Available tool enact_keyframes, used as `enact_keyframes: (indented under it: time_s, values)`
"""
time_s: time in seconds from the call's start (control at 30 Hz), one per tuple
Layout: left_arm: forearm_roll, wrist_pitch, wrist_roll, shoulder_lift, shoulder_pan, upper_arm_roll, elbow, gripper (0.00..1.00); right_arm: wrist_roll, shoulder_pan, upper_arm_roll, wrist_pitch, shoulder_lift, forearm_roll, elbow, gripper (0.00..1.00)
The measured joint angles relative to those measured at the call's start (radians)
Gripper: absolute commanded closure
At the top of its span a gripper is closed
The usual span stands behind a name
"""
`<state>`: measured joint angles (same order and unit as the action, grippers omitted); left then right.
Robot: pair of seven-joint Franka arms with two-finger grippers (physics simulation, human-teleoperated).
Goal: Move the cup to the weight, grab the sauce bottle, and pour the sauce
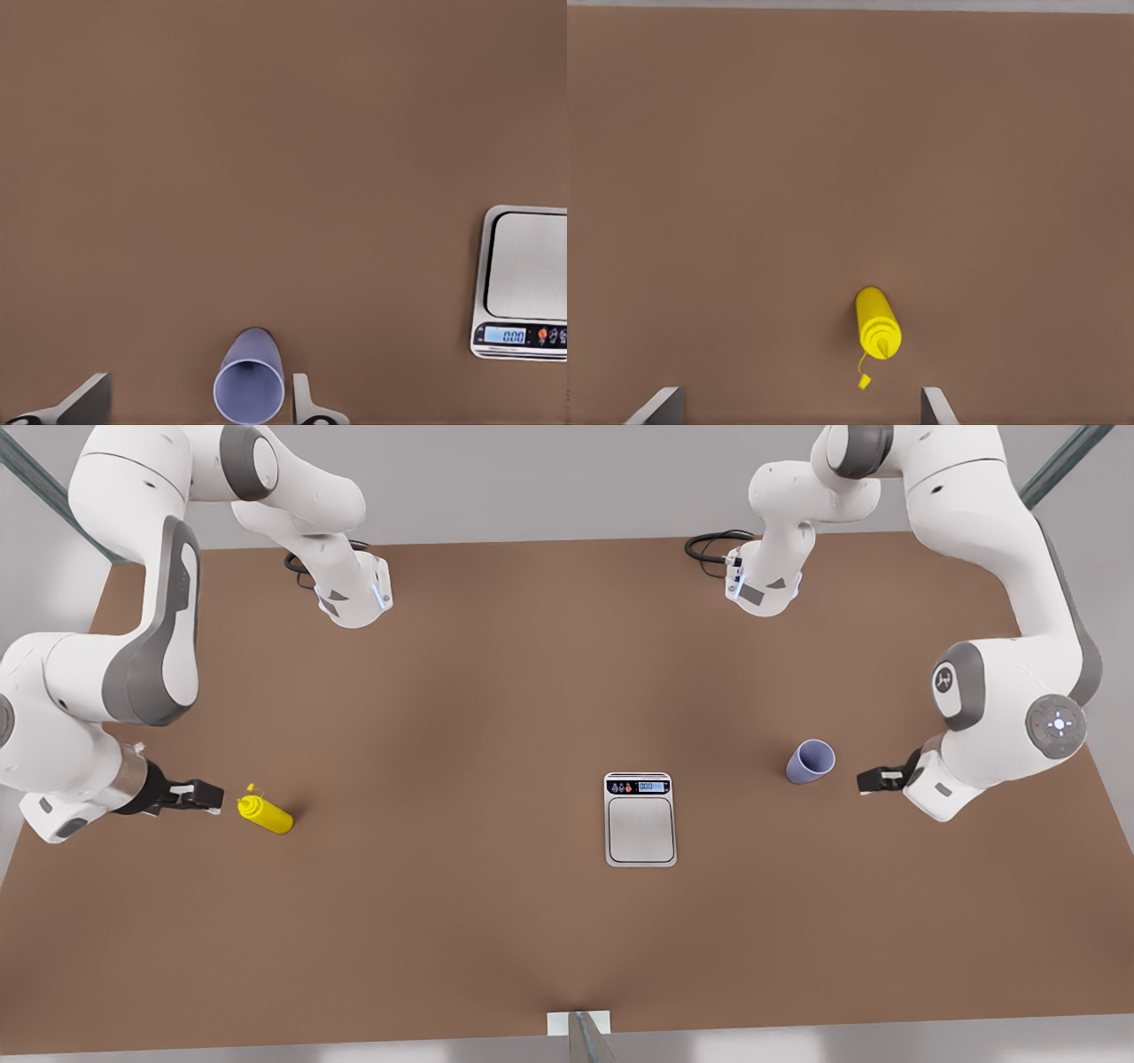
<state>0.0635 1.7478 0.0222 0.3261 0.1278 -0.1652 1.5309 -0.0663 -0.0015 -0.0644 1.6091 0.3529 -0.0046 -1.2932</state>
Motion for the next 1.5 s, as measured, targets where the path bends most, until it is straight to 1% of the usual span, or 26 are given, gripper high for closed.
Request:
enact_keyframes:
  time_s: [0.07,0.1,0.13,0.17,0.2,0.27,0.3,0.33,0.37,0.43,0.5,0.6,0.73,0.77,0.83,0.87,0.97,1.03,1.17,1.23,1.3,1.33,1.37,1.4,1.47,1.5]
  values:
    - [0.000,0.007,-0.002,0.001,0.001,0.000,0.019,0.00,-0.056,-0.001,0.002,0.000,0.002,0.028,-0.002,0.00]
    - [0.002,0.006,0.003,0.000,0.000,-0.006,0.021,0.00,-0.206,-0.018,0.002,0.009,0.004,0.055,-0.007,0.00]
    - [0.003,0.008,0.005,0.002,-0.005,-0.010,0.027,0.00,-0.481,-0.070,0.001,0.012,0.016,0.081,-0.009,0.00]
    - [0.003,0.027,0.004,-0.001,-0.001,-0.011,0.055,0.00,-0.615,-0.106,0.001,0.012,0.026,0.116,-0.010,0.00]
    - [0.003,0.053,0.005,-0.010,-0.002,-0.012,0.099,0.00,-0.717,-0.121,0.001,0.025,0.030,0.125,-0.011,0.00]
    - [0.001,0.201,0.007,-0.063,-0.003,-0.013,0.281,0.00,-0.899,-0.172,0.001,0.041,0.046,0.183,-0.034,0.00]
    - [-0.001,0.246,0.007,-0.073,-0.001,-0.013,0.332,0.00,-0.978,-0.209,0.001,0.058,0.046,0.238,-0.071,0.00]
    - [-0.002,0.363,0.007,-0.114,0.000,-0.013,0.459,0.00,-1.095,-0.235,0.001,0.067,0.046,0.281,-0.108,0.00]
    - [-0.003,0.424,0.007,-0.122,-0.002,-0.013,0.515,0.00,-1.156,-0.261,0.001,0.067,0.046,0.302,-0.132,0.00]
    - [-0.005,0.467,0.007,-0.135,-0.001,-0.013,0.572,0.00,-1.335,-0.308,0.000,0.097,0.051,0.361,-0.199,0.00]
    - [-0.006,0.479,0.006,-0.118,-0.001,-0.014,0.574,0.00,-1.477,-0.347,0.000,0.110,0.070,0.409,-0.238,0.00]
    - [-0.006,0.512,0.005,-0.108,0.000,-0.014,0.587,0.00,-1.677,-0.400,0.000,0.113,0.154,0.499,-0.242,0.00]
    - [-0.006,0.563,0.007,-0.100,0.000,-0.014,0.617,0.00,-1.874,-0.437,0.001,0.112,0.232,0.562,-0.242,0.00]
    - [-0.006,0.569,0.004,-0.099,0.000,-0.014,0.620,0.08,-1.921,-0.438,0.000,0.112,0.249,0.574,-0.244,0.00]
    - [-0.006,0.582,0.004,-0.103,-0.001,-0.018,0.644,0.07,-2.059,-0.464,0.001,0.108,0.278,0.618,-0.268,0.00]
    - [-0.006,0.622,0.005,-0.106,-0.001,-0.023,0.673,0.06,-2.129,-0.477,0.001,0.103,0.298,0.648,-0.284,0.00]
    - [-0.006,0.618,0.005,-0.114,-0.001,-0.023,0.695,0.05,-2.173,-0.503,0.001,0.098,0.335,0.680,-0.300,0.00]
    - [-0.006,0.616,0.005,-0.116,0.000,-0.024,0.699,0.07,-2.201,-0.516,0.001,0.096,0.357,0.689,-0.302,0.00]
    - [-0.006,0.629,0.005,-0.122,-0.001,-0.023,0.732,0.07,-2.285,-0.540,0.003,0.088,0.401,0.758,-0.313,0.00]
    - [-0.006,0.632,0.005,-0.124,0.000,-0.023,0.747,0.10,-2.300,-0.538,0.005,0.087,0.421,0.772,-0.314,0.00]
    - [-0.006,0.649,0.004,-0.125,0.000,-0.023,0.764,0.30,-2.317,-0.533,0.008,0.087,0.429,0.773,-0.314,0.00]
    - [-0.006,0.650,0.004,-0.125,0.000,-0.024,0.764,0.35,-2.339,-0.531,0.008,0.087,0.435,0.775,-0.313,0.00]
    - [-0.006,0.650,0.004,-0.124,0.000,-0.024,0.764,0.35,-2.340,-0.528,0.008,0.087,0.437,0.776,-0.313,0.00]
    - [-0.006,0.650,0.003,-0.124,0.000,-0.024,0.765,0.44,-2.341,-0.528,0.016,0.087,0.441,0.778,-0.313,0.00]
    - [-0.006,0.672,0.002,-0.106,0.000,-0.022,0.765,0.45,-2.341,-0.527,0.022,0.087,0.443,0.778,-0.313,0.00]
    - [-0.006,0.680,0.001,-0.101,0.000,-0.022,0.765,0.51,-2.341,-0.527,0.024,0.087,0.445,0.778,-0.313,0.00]
